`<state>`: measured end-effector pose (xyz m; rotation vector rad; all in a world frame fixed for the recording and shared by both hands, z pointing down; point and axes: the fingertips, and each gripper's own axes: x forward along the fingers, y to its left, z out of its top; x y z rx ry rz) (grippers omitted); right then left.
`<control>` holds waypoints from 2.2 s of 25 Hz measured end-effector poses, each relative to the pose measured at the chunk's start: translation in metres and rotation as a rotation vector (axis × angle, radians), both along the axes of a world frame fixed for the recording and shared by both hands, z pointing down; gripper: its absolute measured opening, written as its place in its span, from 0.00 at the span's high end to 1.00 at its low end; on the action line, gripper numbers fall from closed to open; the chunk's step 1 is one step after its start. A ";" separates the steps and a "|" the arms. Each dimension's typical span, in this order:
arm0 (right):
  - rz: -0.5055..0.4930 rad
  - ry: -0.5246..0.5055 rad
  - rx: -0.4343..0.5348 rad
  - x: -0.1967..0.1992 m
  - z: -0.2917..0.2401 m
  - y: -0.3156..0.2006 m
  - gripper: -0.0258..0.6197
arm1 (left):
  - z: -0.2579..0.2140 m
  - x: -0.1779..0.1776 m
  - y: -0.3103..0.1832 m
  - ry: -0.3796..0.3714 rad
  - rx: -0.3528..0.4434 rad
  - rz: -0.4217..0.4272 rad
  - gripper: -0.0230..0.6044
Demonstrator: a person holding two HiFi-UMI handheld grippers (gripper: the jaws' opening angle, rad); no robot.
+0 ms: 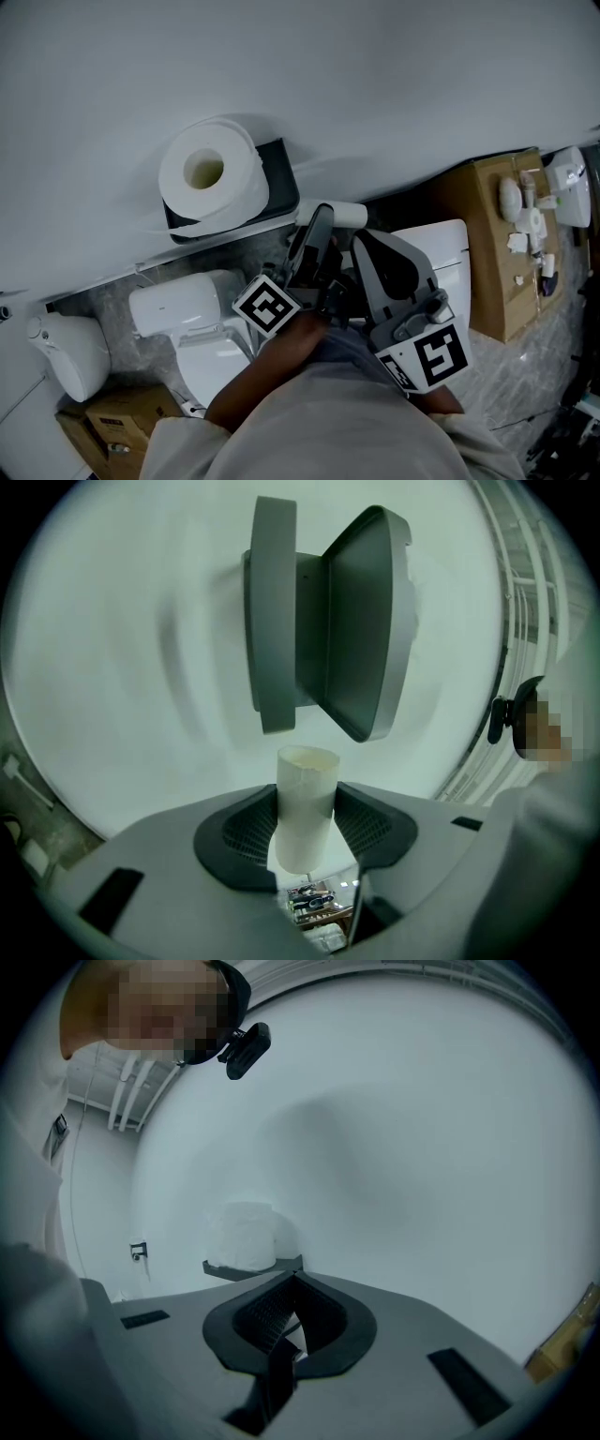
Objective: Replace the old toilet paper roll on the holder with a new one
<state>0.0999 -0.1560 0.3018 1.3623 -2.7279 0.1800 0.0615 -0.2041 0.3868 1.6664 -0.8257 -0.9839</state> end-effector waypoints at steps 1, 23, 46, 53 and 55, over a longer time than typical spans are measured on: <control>-0.002 -0.001 0.000 -0.002 0.000 0.001 0.93 | 0.003 -0.003 0.003 -0.035 -0.005 0.000 0.65; -0.176 -0.030 0.015 -0.081 0.000 0.025 0.93 | -0.001 -0.124 0.070 -0.396 -0.055 -0.177 0.65; -0.256 -0.105 0.042 -0.125 -0.009 0.037 0.93 | -0.062 -0.197 0.112 -0.732 0.096 -0.367 0.67; -0.240 -0.101 0.045 -0.123 -0.009 0.037 0.93 | -0.062 -0.195 0.112 -0.731 0.105 -0.347 0.68; -0.236 -0.105 0.047 -0.123 -0.010 0.036 0.93 | -0.064 -0.195 0.111 -0.710 0.117 -0.338 0.68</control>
